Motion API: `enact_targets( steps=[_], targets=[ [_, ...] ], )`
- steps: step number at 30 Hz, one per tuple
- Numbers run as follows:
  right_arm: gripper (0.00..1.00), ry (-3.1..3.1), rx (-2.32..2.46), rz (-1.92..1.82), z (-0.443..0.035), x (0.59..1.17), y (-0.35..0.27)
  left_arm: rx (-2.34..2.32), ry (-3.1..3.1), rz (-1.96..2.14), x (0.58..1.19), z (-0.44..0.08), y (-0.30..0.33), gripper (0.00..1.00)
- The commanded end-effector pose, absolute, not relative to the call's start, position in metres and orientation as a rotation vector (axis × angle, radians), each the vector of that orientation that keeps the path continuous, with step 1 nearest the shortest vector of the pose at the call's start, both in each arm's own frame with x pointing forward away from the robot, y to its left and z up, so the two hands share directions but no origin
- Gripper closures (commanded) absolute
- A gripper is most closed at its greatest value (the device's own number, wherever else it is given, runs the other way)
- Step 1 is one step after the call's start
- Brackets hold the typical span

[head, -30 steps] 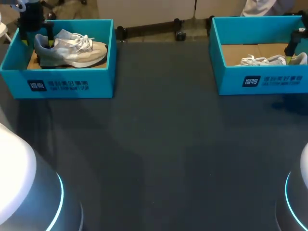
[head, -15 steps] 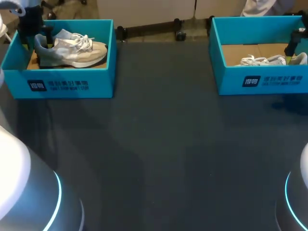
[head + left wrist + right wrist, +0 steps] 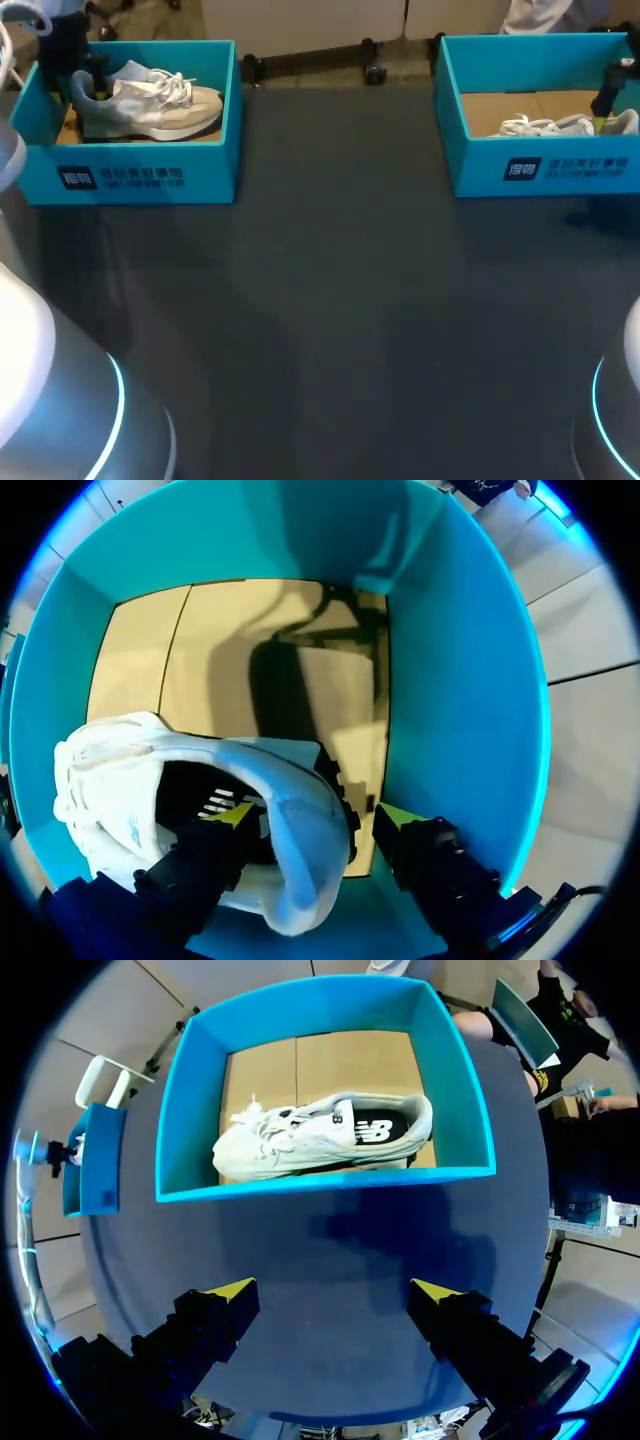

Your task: Take the shoe out of the shoebox, open the shoe tongue, remove and reinsert the insole, then place the shoe into the shoebox

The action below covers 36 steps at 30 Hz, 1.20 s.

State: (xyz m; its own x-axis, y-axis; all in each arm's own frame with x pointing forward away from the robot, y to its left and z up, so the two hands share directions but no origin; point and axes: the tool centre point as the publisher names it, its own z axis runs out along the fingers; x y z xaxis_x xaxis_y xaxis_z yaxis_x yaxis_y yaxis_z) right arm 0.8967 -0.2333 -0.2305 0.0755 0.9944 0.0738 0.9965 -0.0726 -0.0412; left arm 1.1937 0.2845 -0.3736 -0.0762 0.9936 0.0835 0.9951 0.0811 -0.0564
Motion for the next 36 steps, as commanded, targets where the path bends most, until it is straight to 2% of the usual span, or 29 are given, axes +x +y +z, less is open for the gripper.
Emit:
enact_targets(
  steps=[1, 5, 6, 8, 9, 24, 36],
  targets=[
    [0.0, -2.083, -2.244, -0.043, -0.231, 0.896, -0.233, -2.051, -2.211, 0.017, 1.205, -0.381, 0.286, 0.39],
    [0.0, -2.083, -2.244, -0.043, -0.231, 0.896, -0.233, -2.048, -2.197, 0.029, 1.203, -0.386, 0.285, 0.45],
    [0.0, -2.083, -2.244, -0.043, -0.231, 0.896, -0.233, -2.046, -2.197, 0.03, 1.203, -0.387, 0.284, 0.57],
    [0.0, -2.083, -2.244, -0.043, -0.231, 0.896, -0.233, -2.044, -2.196, 0.032, 1.203, -0.388, 0.284, 0.95],
    [0.0, -2.083, -2.244, -0.043, -0.231, 0.896, -0.233, -2.044, -2.194, 0.034, 1.203, -0.388, 0.284, 1.0],
    [0.0, -2.083, -2.244, -0.043, -0.231, 0.896, -0.233, -2.042, -2.206, 0.023, 1.199, -0.378, 0.293, 1.0],
    [0.0, -2.083, -2.244, -0.043, -0.231, 0.896, -0.233, -2.001, -2.282, 0.006, 1.199, -0.335, 0.297, 1.0]
  ],
)
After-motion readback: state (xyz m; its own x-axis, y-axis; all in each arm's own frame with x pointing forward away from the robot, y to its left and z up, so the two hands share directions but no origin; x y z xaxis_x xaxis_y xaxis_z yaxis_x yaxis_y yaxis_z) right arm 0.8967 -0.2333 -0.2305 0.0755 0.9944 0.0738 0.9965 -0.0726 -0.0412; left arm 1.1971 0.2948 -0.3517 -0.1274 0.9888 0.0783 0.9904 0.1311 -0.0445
